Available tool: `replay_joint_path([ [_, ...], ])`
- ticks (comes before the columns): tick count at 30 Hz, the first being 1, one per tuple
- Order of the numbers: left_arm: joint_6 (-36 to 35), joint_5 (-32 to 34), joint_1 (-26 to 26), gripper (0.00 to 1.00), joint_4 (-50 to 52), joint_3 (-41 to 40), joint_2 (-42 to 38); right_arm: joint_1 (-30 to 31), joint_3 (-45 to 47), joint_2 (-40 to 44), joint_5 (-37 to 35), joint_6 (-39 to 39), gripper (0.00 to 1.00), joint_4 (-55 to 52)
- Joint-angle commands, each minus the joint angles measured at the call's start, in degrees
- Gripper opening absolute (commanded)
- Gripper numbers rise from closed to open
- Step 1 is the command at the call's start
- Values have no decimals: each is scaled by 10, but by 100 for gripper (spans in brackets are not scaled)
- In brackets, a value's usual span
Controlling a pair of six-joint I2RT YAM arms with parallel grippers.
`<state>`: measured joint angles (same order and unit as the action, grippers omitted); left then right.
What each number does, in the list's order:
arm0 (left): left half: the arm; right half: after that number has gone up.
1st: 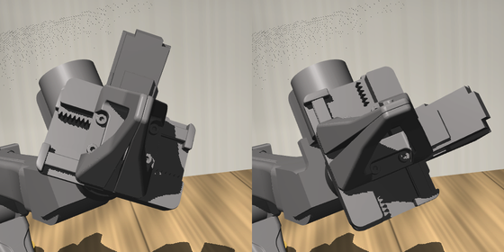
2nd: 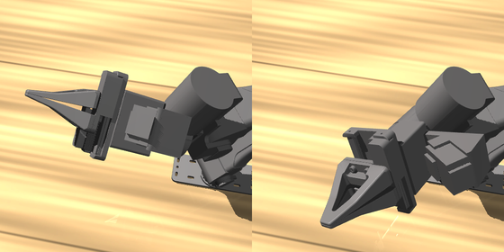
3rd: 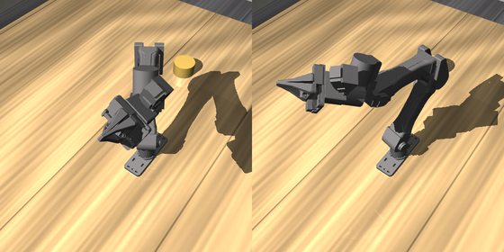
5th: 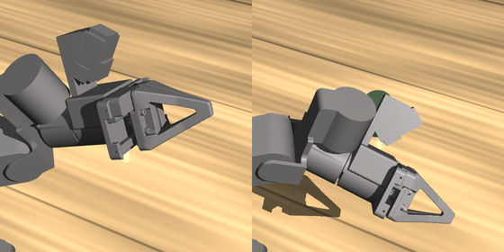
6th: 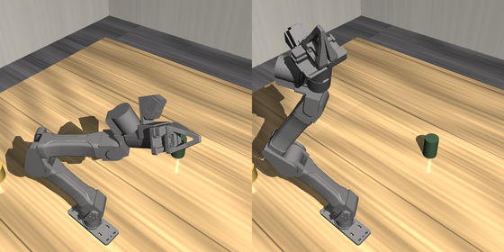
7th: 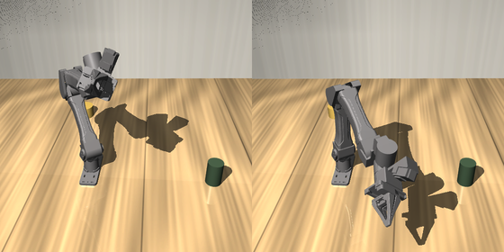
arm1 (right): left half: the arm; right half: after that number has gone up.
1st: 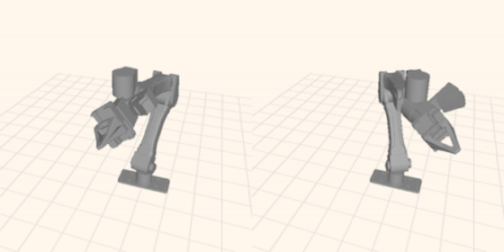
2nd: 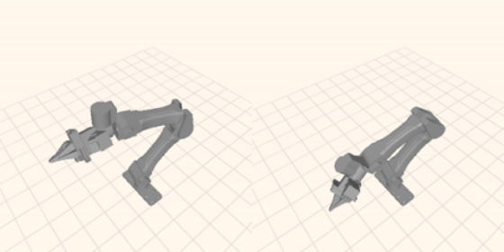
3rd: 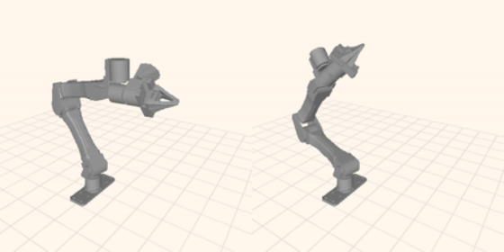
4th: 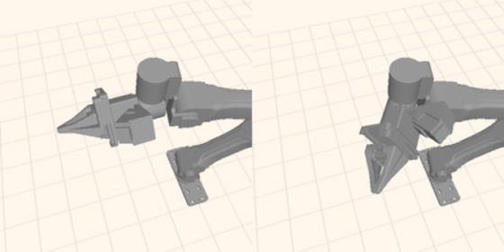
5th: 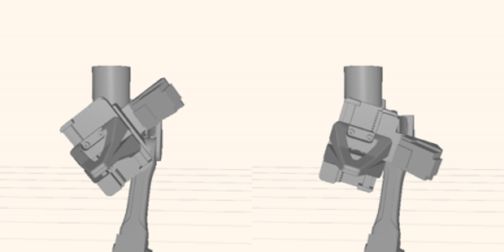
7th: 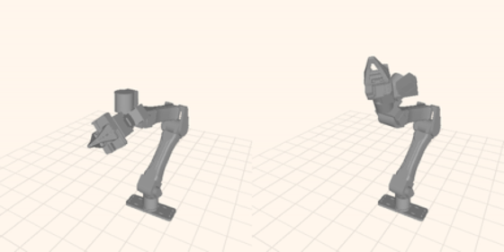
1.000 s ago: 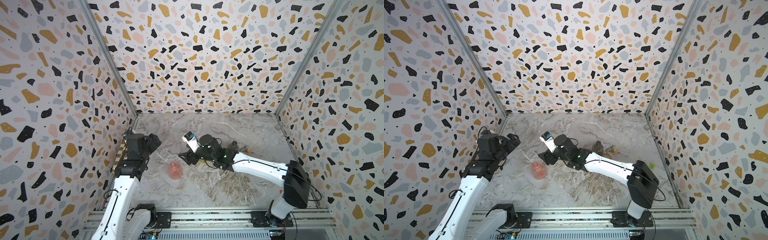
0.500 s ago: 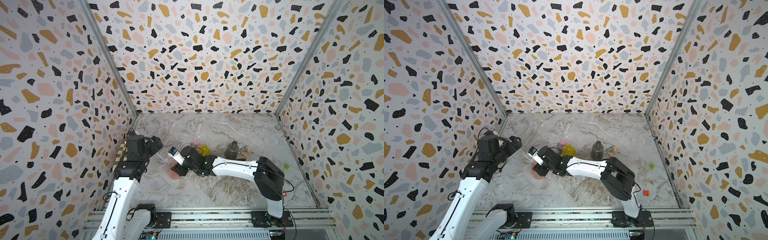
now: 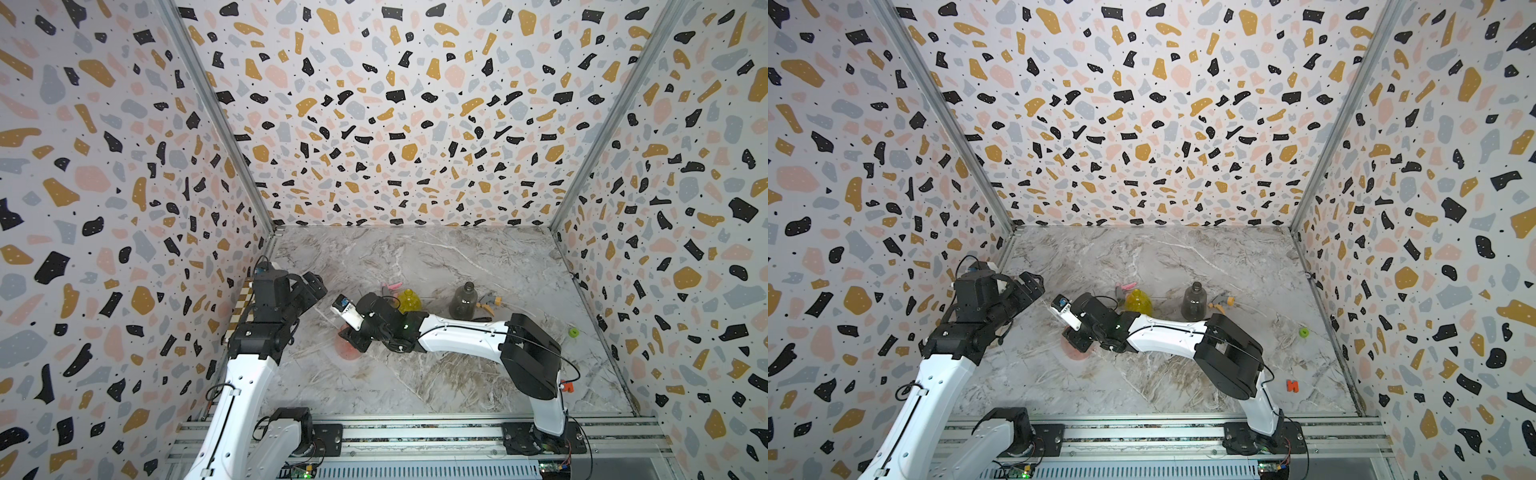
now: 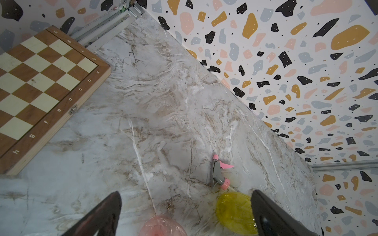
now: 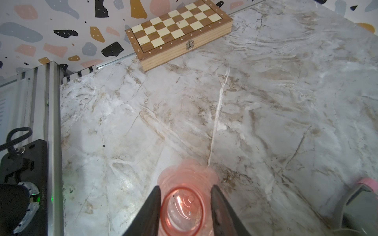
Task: Attach spray nozzles to spray bottles
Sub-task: Pick up the spray bottle from the center of the board.
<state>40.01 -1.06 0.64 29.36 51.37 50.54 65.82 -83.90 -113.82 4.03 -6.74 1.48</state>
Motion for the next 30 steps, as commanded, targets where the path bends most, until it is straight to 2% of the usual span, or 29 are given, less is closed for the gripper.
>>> replay_joint_path([
  [1,-8,-4,-1,99,-7,7,1,4,-17,2,-11,5,37,2],
  [9,-8,-12,-1,99,-10,8,6,4,3,21,-16,3,23,18],
  [12,-10,-14,-1,99,-12,10,6,3,18,37,-18,2,14,28],
  [15,-11,-22,-1,99,-17,11,9,3,32,57,-17,0,0,35],
  [22,-9,-42,-1,99,-36,9,10,-12,89,149,-11,-18,0,37],
  [26,-17,-113,0,99,-90,-3,5,-34,128,228,9,-39,0,-10],
  [30,-23,-215,9,99,-166,-22,6,-71,185,329,38,-65,0,-67],
])
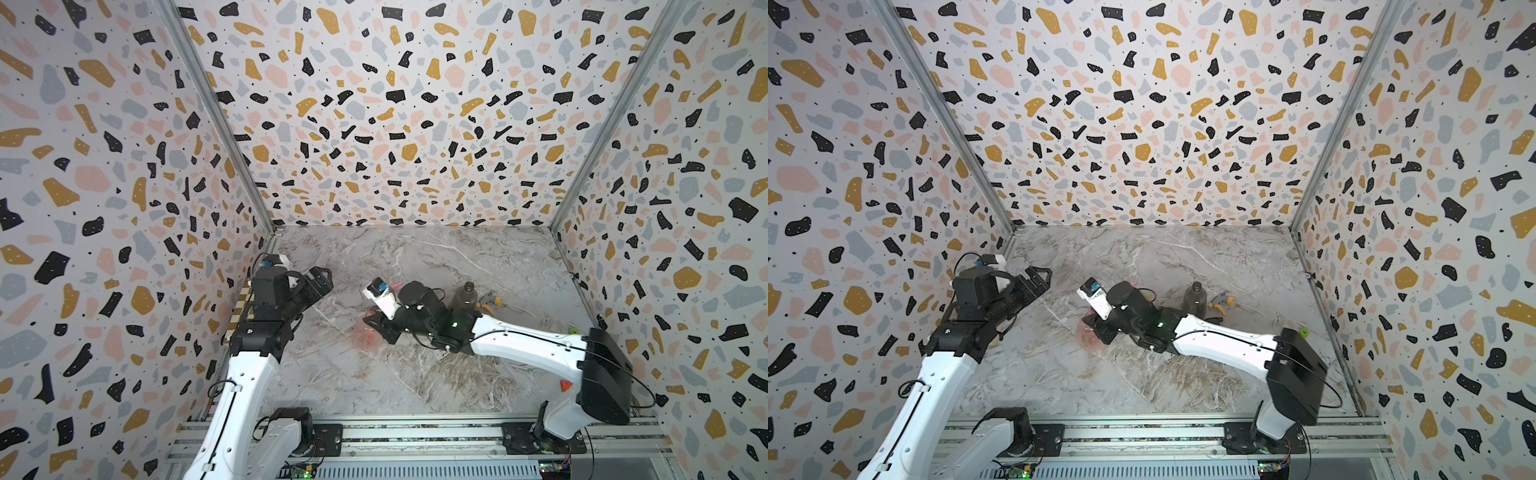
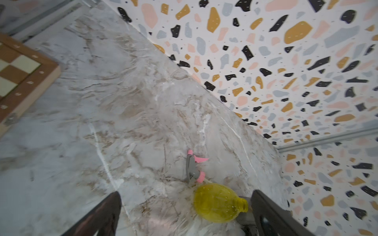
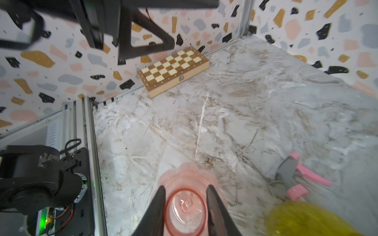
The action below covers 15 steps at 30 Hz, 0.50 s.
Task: Attach spray nozzles to spray bottles
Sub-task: Pick up the spray bottle from the center of the board.
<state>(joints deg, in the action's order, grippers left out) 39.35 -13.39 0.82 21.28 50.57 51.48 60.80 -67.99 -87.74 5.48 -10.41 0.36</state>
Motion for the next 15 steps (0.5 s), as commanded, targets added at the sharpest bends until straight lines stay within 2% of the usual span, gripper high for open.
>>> replay_joint_path([
  [1,-21,-112,13,99,-100,-17,0,-31,41,92,31,-33,0,-67],
  [7,-89,-193,127,99,-154,-13,28,-119,121,253,104,-69,0,-141],
  [12,-125,-346,185,99,-159,11,75,-190,162,356,182,-81,0,-189],
  [15,-163,-390,218,99,-138,16,85,-230,175,390,264,-87,0,-198],
])
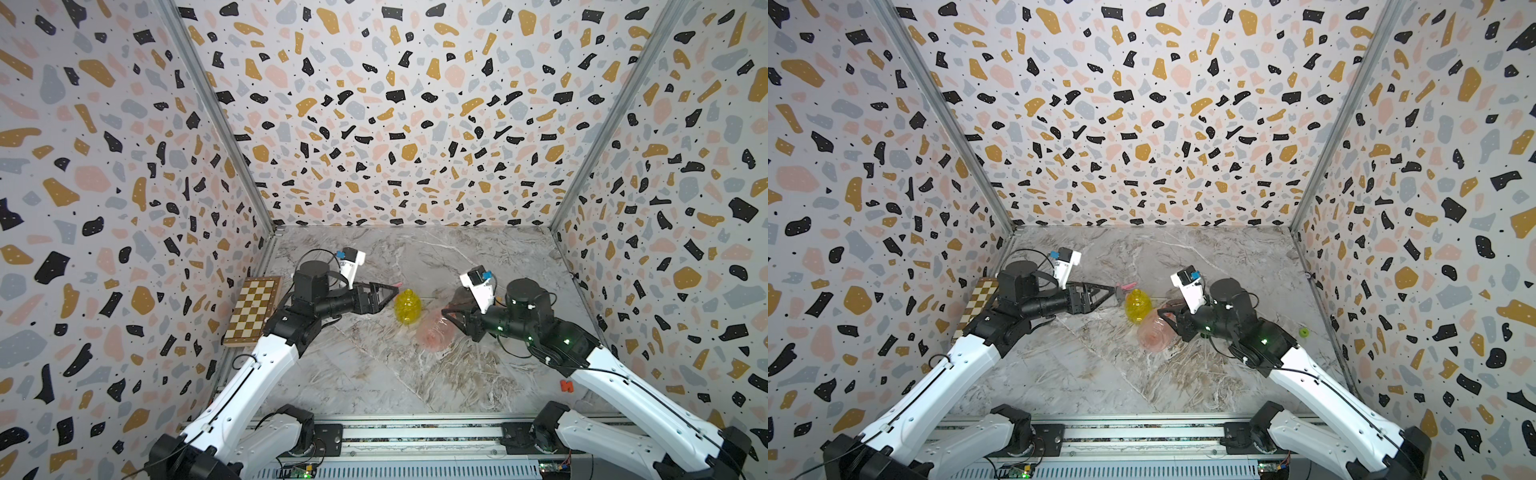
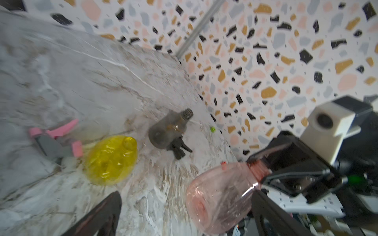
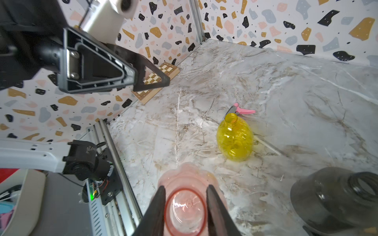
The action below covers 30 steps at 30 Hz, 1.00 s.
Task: Attach spray nozzles to spray bottles
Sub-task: Pick up the spray bottle from the center of the board.
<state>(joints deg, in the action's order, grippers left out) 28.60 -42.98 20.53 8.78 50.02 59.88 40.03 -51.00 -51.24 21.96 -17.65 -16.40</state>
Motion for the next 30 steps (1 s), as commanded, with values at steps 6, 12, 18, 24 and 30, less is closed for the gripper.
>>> replay_joint_path([
  [6,-123,-134,101,99,-29,-7,-30,-76,7,53,249,-13,0,-31],
  [12,-188,-168,128,99,43,21,-23,-85,6,64,323,-11,0,-23],
  [18,-229,-188,168,99,107,40,1,-85,-4,61,360,-31,0,17],
  [24,-229,-205,186,99,104,39,7,-84,-10,39,379,-49,0,59],
  [30,-216,-215,190,99,87,33,-2,-71,-5,21,379,-103,0,150],
])
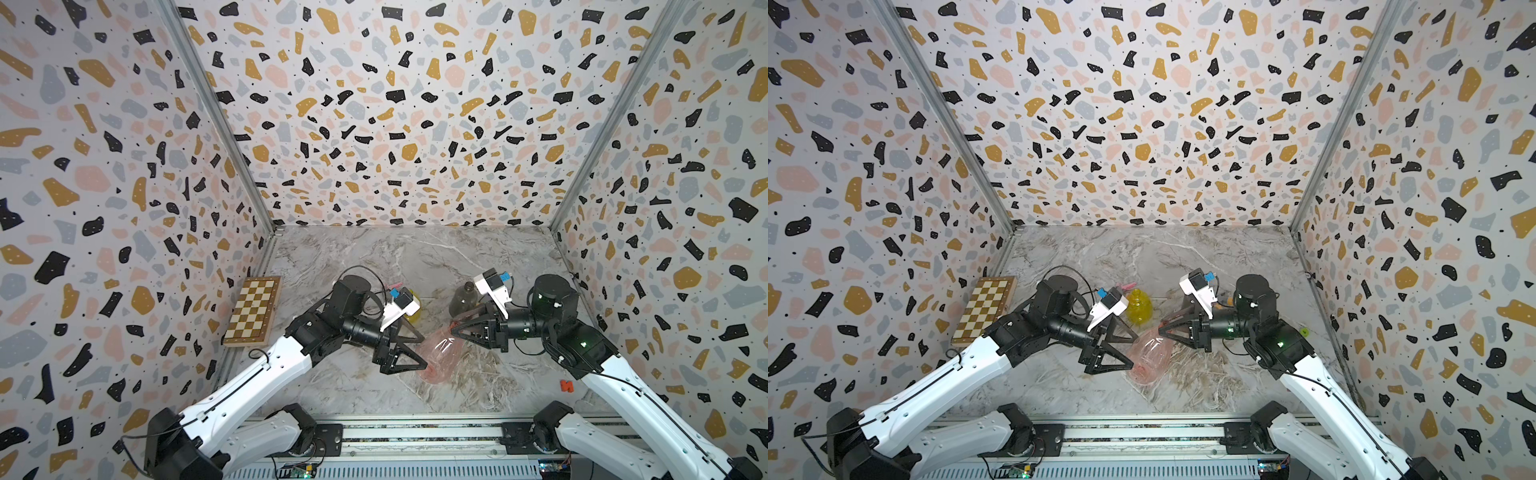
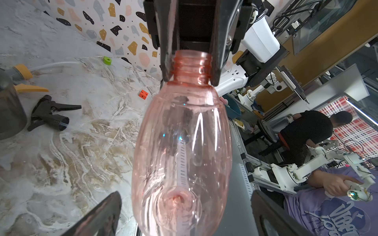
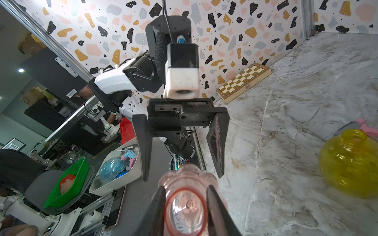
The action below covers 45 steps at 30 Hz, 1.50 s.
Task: Attach spray nozzles to spray bottles
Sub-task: Pick up the spray bottle from the center of the board.
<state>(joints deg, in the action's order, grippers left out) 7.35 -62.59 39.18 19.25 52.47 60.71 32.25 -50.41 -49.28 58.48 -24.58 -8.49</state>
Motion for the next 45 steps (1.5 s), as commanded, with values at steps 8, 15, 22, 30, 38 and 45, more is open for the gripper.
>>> replay_joint_path([
  [8,10,-24,6,99,-31,6,-18,70,-35,-36,-46,-49,0,117],
  [15,16,-26,6,99,-34,4,-24,75,-37,-38,-84,-82,0,183],
  [22,18,-23,7,99,-36,3,-28,75,-26,-35,-108,-102,0,228],
  [30,21,-19,7,99,-39,5,-29,95,-20,-41,-128,-105,0,245],
  [38,18,-17,6,98,-36,7,-28,95,-16,-36,-137,-99,0,230],
  [45,13,-4,7,92,-24,17,-28,95,-11,-17,-153,-97,0,215],
])
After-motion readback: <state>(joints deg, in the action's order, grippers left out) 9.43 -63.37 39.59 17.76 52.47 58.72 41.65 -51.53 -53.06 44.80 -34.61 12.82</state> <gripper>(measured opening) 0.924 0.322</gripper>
